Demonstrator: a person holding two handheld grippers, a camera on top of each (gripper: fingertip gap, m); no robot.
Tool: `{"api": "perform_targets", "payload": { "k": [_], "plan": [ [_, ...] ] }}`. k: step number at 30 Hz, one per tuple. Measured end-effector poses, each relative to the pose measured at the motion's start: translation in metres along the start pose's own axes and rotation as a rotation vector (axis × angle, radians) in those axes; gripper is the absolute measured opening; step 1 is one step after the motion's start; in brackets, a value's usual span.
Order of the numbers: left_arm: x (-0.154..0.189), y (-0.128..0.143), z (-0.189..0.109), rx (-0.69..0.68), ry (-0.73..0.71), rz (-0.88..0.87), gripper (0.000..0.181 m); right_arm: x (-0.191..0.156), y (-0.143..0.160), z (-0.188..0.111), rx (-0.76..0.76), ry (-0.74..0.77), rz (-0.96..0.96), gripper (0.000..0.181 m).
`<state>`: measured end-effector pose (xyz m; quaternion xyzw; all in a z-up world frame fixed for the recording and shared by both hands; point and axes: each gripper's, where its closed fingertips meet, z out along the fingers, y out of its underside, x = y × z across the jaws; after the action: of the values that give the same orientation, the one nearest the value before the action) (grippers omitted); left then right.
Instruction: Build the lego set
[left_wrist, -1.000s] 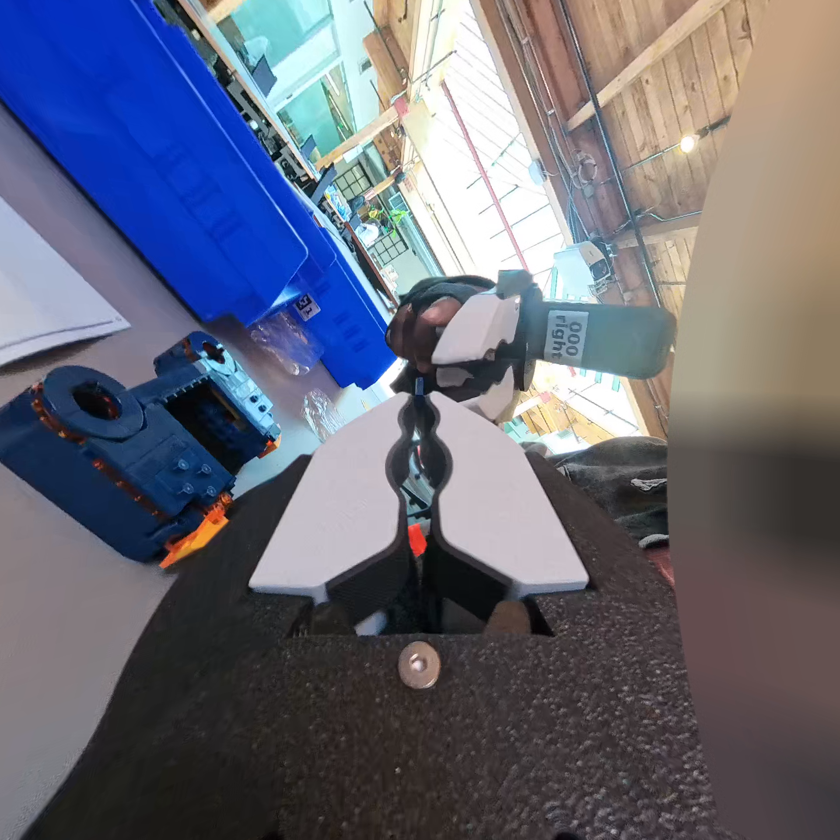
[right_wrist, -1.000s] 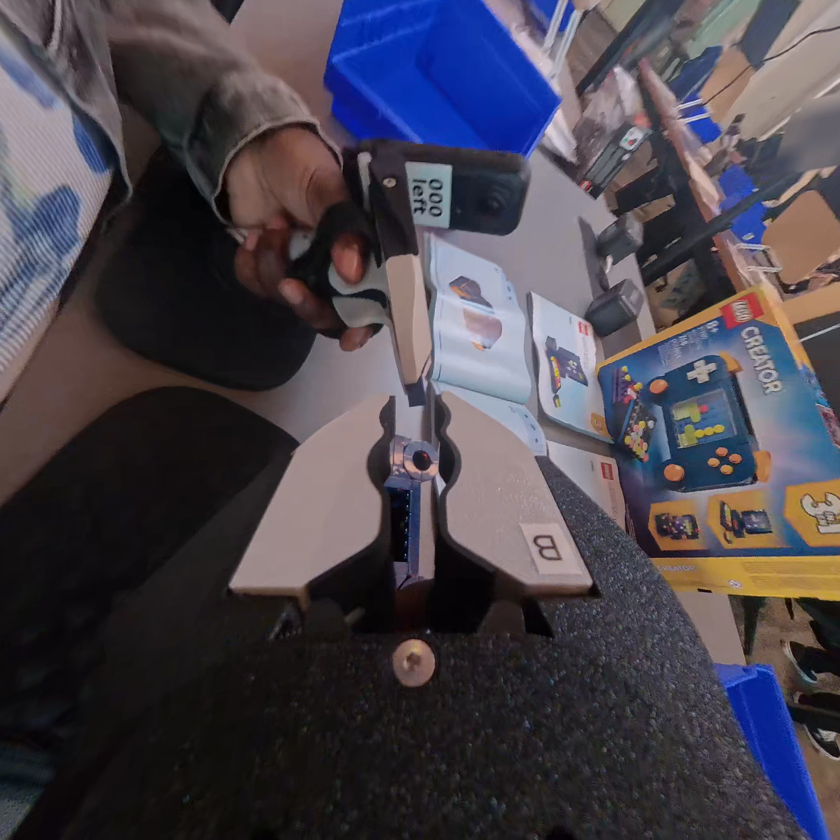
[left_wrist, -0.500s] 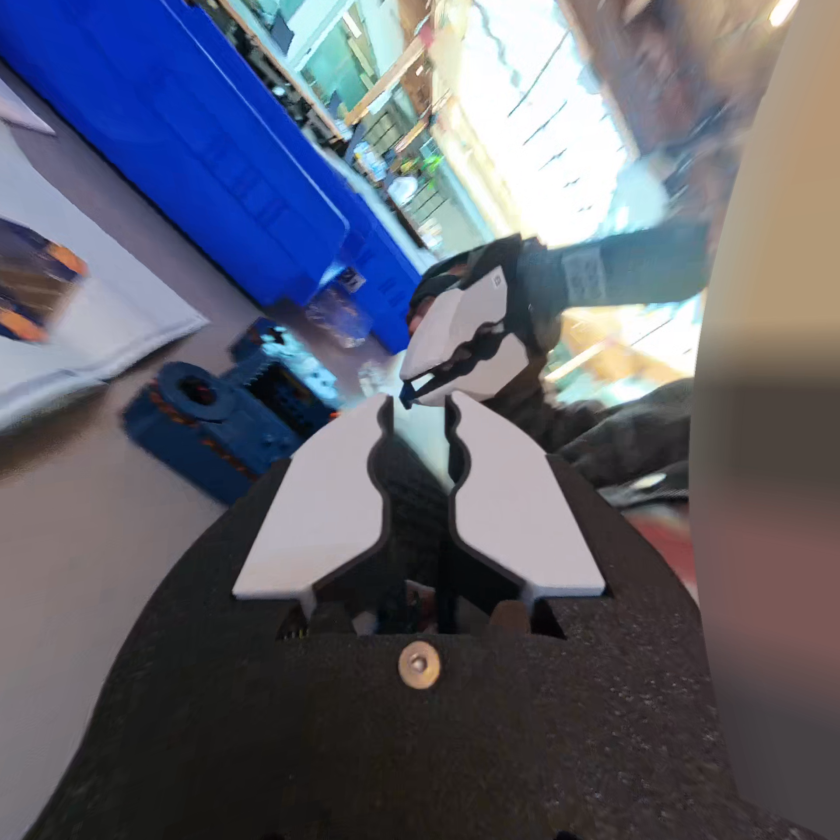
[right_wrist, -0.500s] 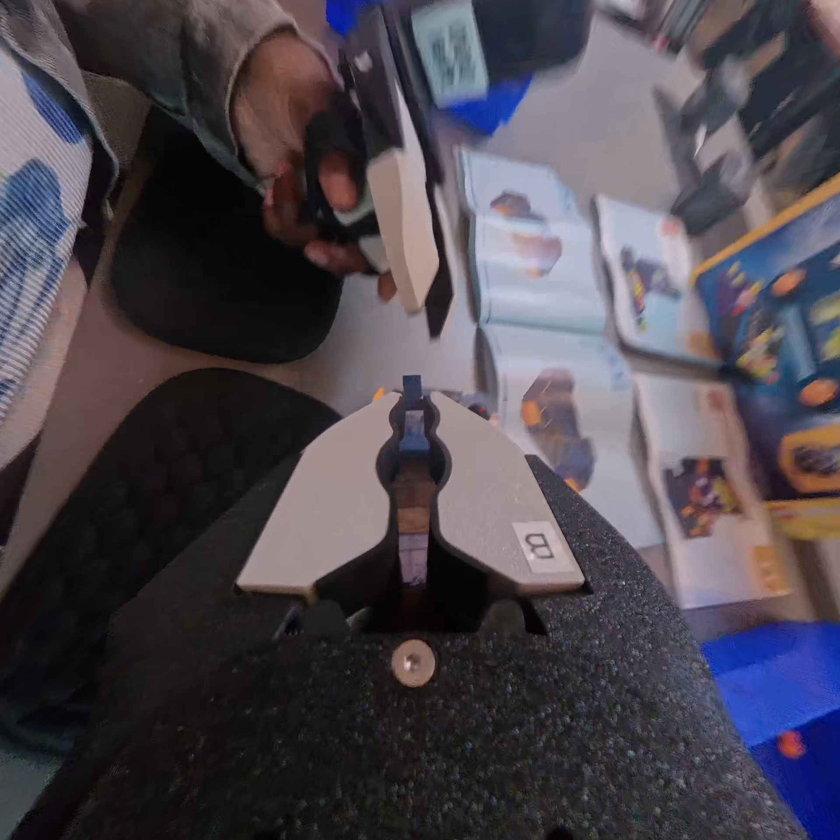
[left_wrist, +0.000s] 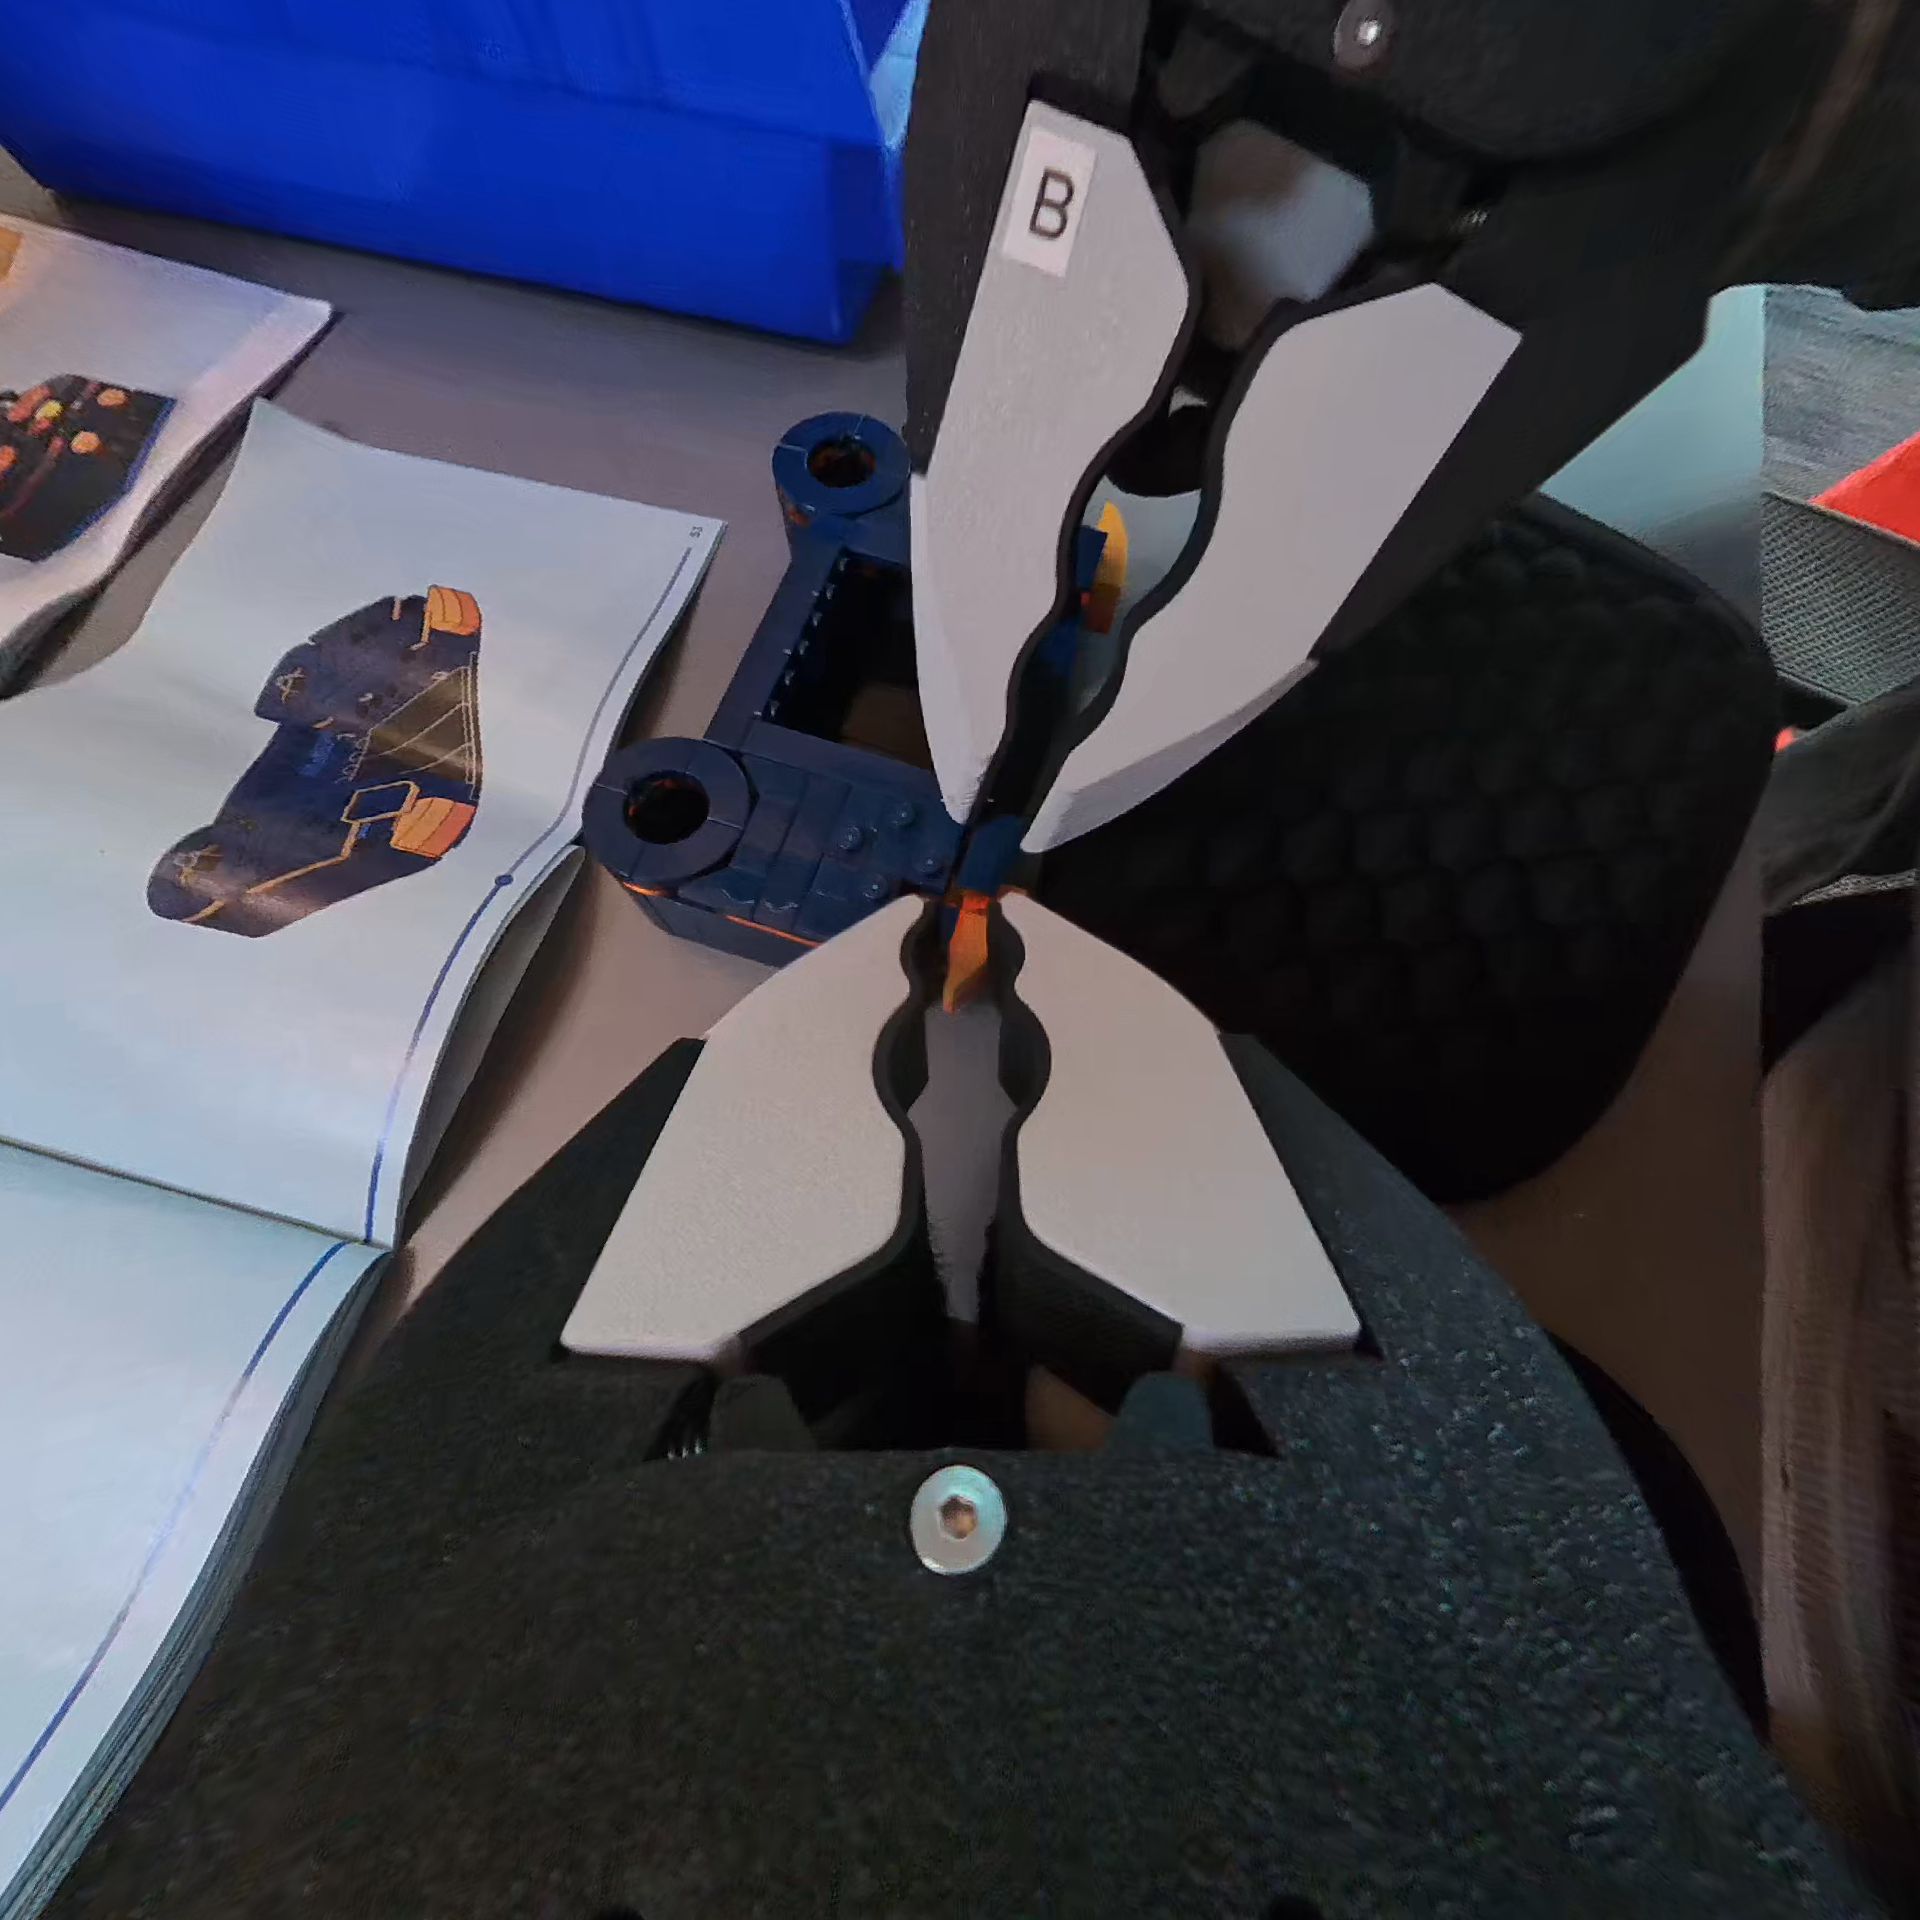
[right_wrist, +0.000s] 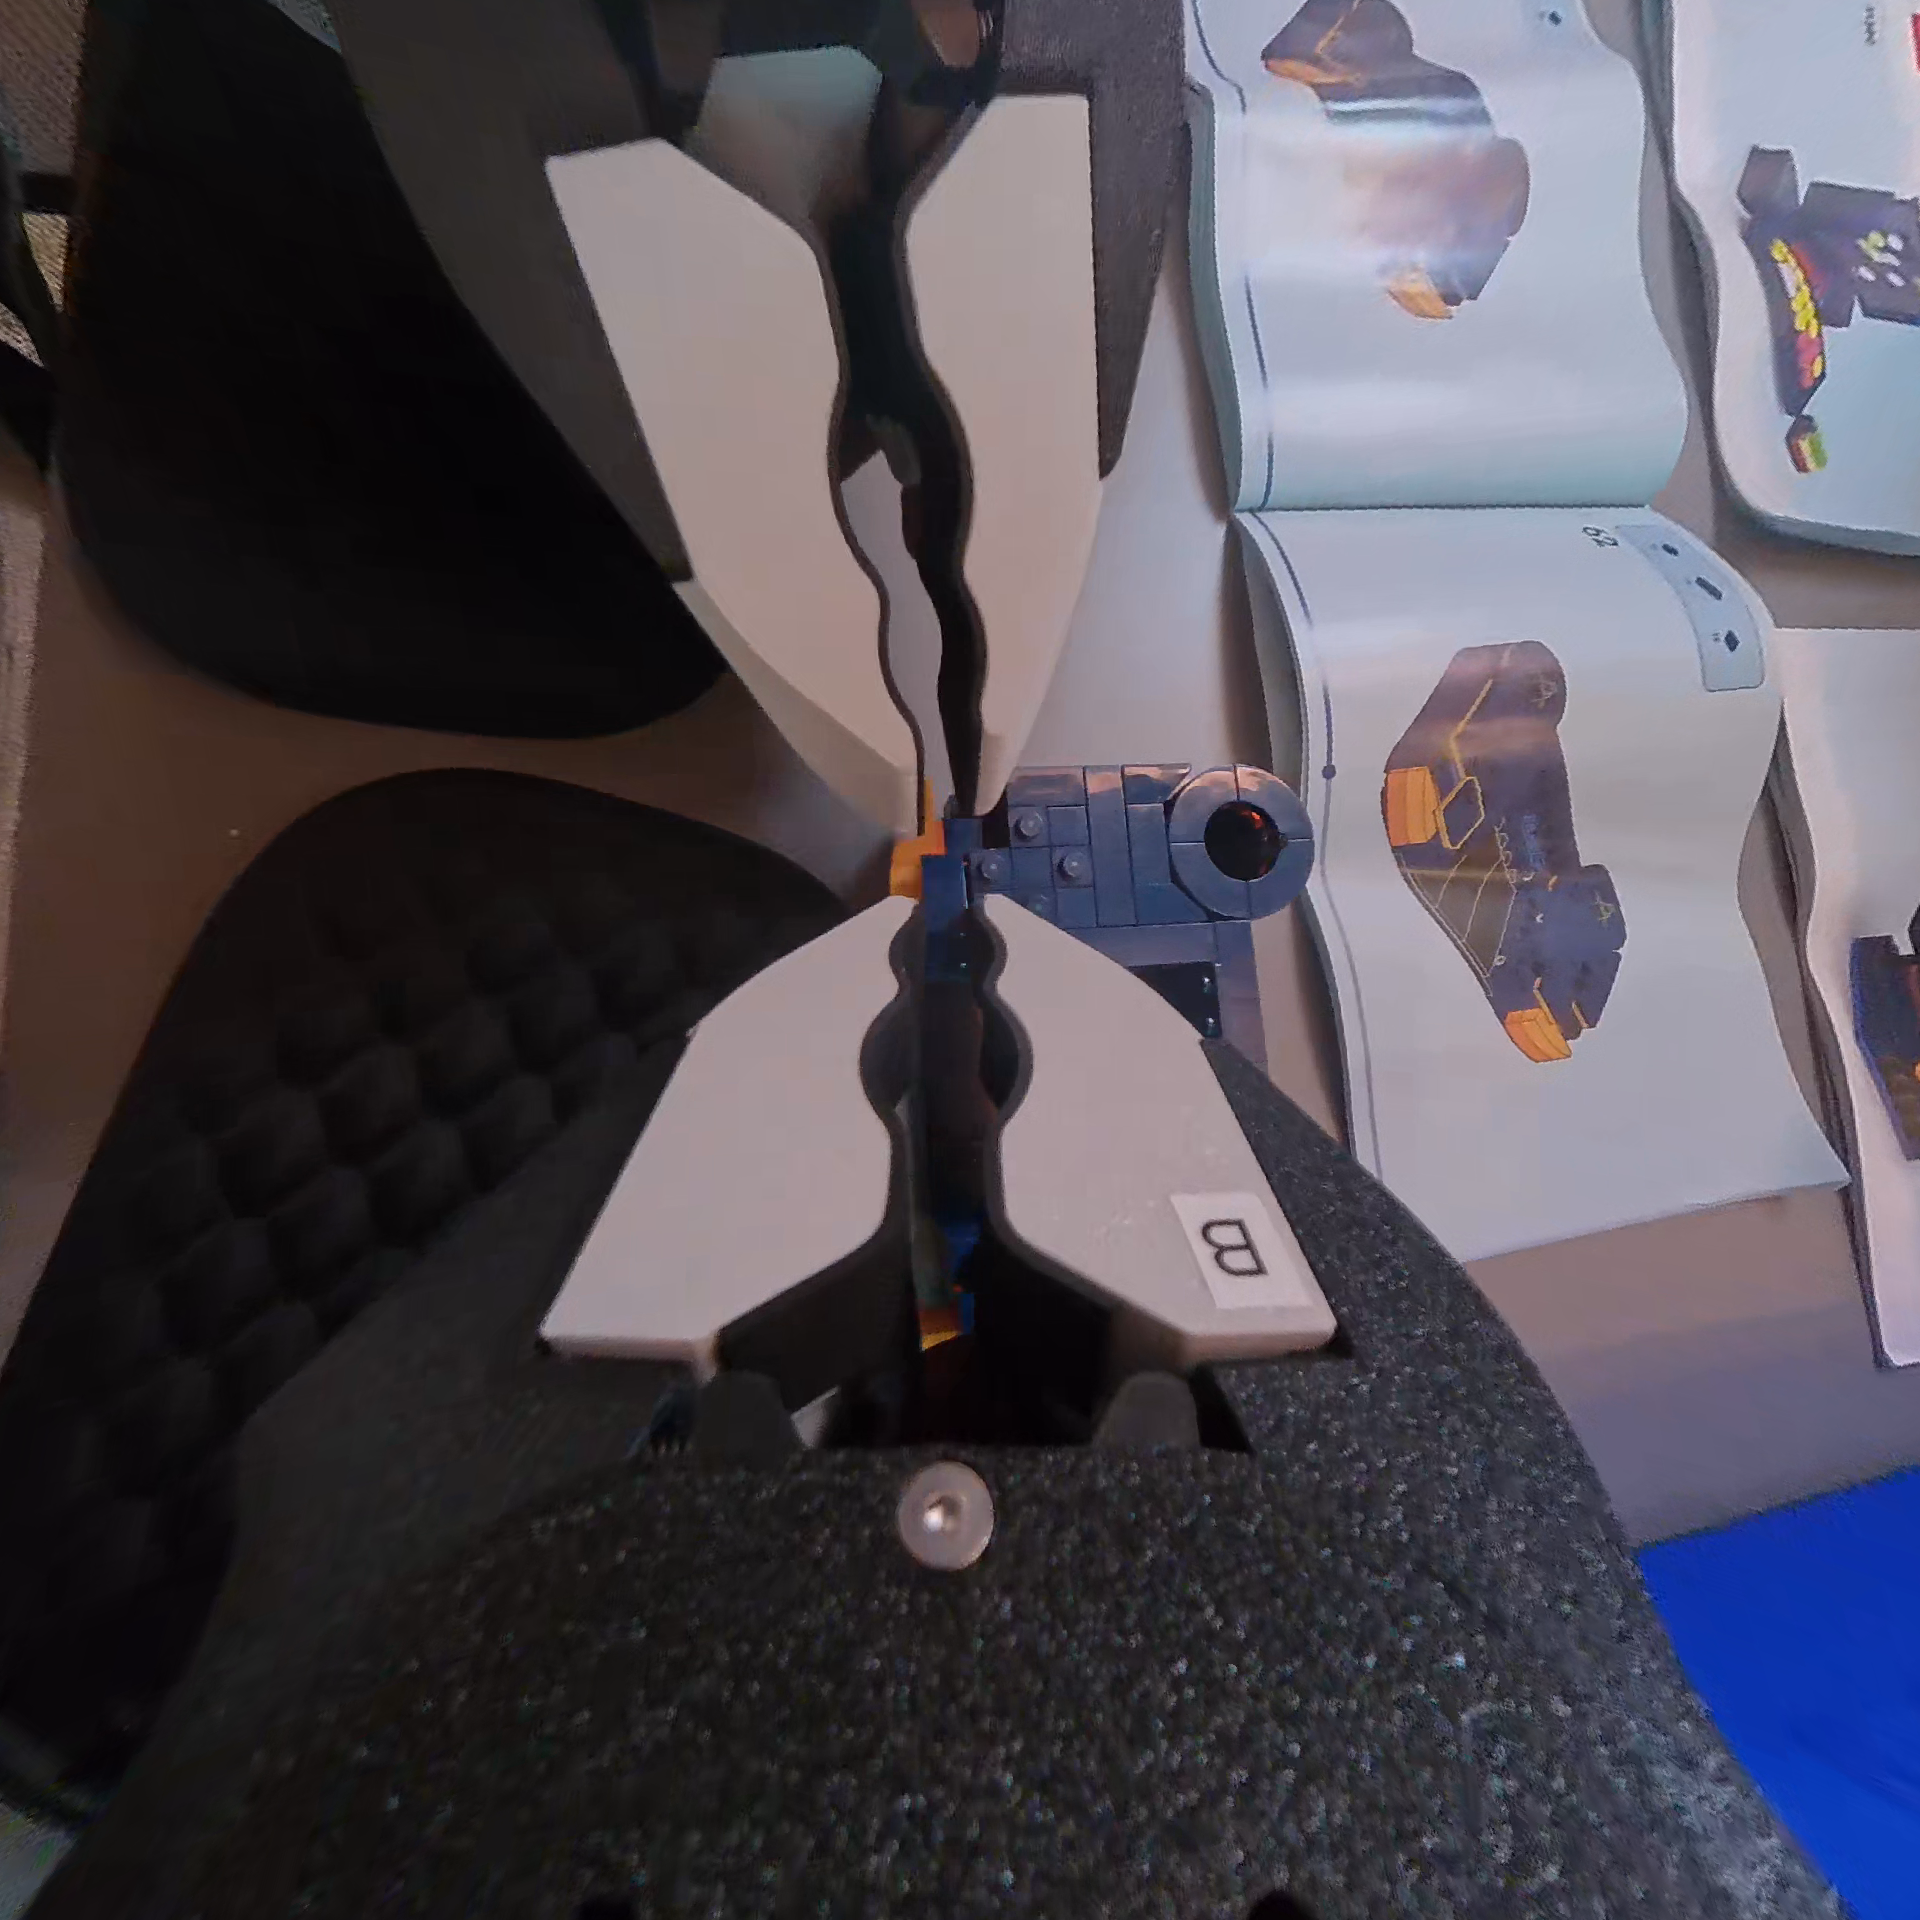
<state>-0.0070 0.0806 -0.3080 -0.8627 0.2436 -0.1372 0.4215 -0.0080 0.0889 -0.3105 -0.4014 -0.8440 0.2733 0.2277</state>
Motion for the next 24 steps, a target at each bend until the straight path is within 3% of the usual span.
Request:
{"api": "perform_targets", "payload": {
  "k": [24],
  "plan": [
    [-0.0029, 0.0026, 0.0051, -0.029, -0.018, -0.010, 0.006, 0.0007, -0.0001, 0.0015, 0.008, 0.033, -0.020, 0.009]
  ]
}}
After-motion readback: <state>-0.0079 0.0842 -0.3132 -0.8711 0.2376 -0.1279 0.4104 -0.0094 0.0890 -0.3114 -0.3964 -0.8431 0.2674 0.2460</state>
